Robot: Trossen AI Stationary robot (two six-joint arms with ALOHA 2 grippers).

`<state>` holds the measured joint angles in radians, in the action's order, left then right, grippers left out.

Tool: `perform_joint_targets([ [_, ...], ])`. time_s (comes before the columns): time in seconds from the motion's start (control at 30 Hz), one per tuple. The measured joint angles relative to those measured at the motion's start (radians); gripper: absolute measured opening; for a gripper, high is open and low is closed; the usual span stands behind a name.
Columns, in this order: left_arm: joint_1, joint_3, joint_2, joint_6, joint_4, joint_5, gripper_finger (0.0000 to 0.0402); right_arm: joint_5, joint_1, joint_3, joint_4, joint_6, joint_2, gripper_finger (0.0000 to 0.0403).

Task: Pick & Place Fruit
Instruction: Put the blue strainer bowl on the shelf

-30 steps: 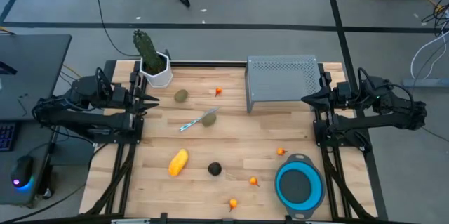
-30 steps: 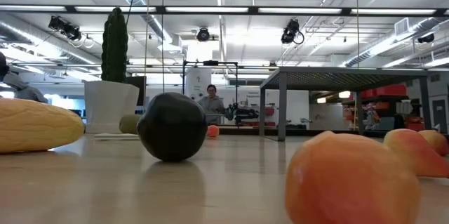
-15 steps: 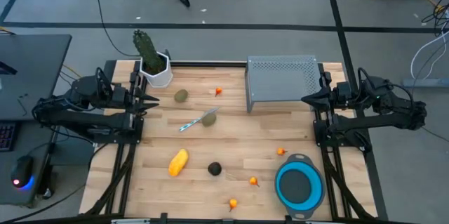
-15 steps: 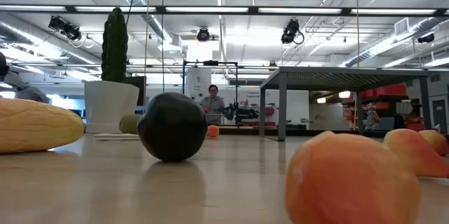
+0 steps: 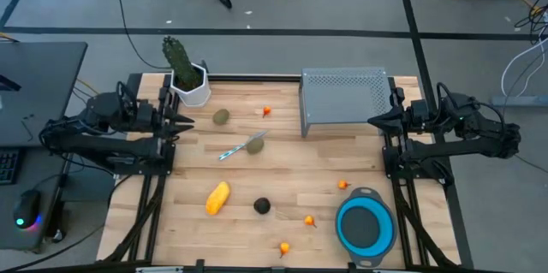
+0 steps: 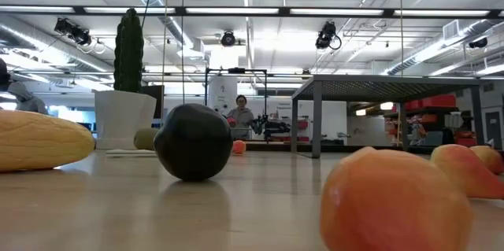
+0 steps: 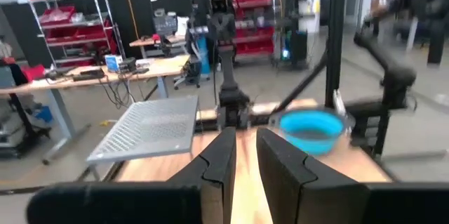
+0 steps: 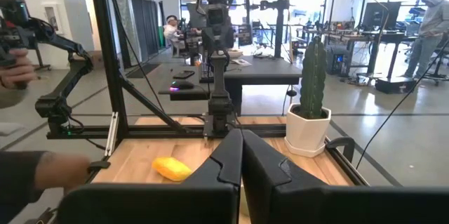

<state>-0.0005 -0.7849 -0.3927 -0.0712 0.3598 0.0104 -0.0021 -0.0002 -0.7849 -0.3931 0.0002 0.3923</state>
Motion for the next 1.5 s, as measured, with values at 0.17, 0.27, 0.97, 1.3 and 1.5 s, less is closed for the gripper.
perform_joint_targets([
  [0.17, 0.000, 0.015, 0.001, 0.132, -0.021, -0.074, 0.0065, 0.000, 0.000, 0.000, 0.000, 0.000, 0.000, 0.0009],
  [0.27, 0.000, 0.057, 0.001, 0.152, -0.019, -0.123, 0.0065, 0.000, 0.000, 0.000, 0.000, 0.000, 0.000, 0.0009],
  [0.97, -0.088, 0.550, 0.008, 0.409, -0.784, -0.061, 0.0062, 0.105, 0.000, 0.000, 0.039, -0.108, 0.001, 0.0009],
  [1.3, -0.167, 0.559, -0.023, 0.206, -0.786, 0.139, 0.0041, 0.104, 0.002, 0.000, 0.219, 0.011, 0.034, 0.0009],
  [1.5, -0.167, 0.559, -0.069, 0.168, -0.806, 0.199, 0.0041, 0.096, 0.002, 0.003, 0.291, 0.073, 0.061, 0.0009],
])
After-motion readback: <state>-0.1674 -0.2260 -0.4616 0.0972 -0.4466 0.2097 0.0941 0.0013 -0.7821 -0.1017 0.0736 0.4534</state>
